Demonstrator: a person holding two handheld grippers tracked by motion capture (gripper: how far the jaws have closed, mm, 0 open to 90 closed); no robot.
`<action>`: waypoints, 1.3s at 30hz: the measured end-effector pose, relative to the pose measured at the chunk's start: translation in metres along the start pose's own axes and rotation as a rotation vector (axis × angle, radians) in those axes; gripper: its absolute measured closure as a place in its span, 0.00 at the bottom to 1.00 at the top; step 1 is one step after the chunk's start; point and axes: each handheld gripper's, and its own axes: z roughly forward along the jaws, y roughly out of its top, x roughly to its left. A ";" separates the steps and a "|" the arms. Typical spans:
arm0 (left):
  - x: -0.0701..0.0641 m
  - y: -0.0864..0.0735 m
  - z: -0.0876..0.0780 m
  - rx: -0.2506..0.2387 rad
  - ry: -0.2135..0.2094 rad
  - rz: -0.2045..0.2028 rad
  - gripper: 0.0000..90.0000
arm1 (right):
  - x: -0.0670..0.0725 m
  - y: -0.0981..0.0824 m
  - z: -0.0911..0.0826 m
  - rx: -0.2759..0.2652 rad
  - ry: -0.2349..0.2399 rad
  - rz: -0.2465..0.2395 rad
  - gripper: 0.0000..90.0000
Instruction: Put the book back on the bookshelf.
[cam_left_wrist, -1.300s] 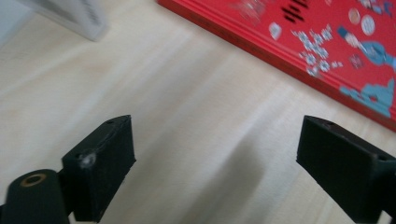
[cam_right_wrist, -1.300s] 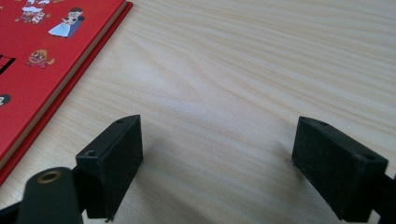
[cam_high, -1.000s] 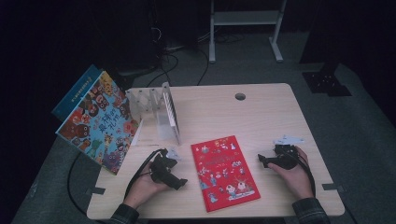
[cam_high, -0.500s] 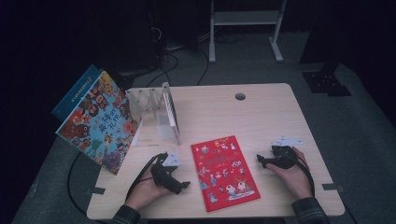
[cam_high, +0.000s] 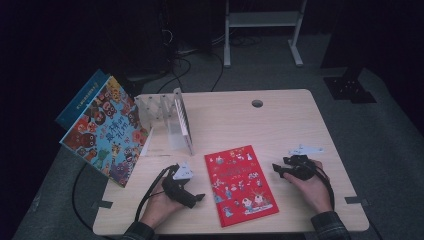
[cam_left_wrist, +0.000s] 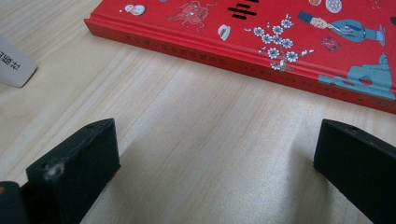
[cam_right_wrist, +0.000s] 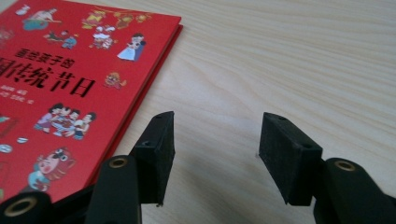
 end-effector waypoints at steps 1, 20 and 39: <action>0.000 0.000 0.000 0.000 0.000 -0.001 0.00 | 0.001 0.001 -0.001 -0.001 0.007 0.007 0.50; -0.003 0.004 0.002 0.011 -0.001 0.011 0.00 | 0.019 0.013 0.004 -0.007 0.110 0.022 0.52; -0.019 0.019 0.017 0.013 -0.048 0.053 0.00 | 0.031 0.020 0.022 0.010 0.151 0.036 0.56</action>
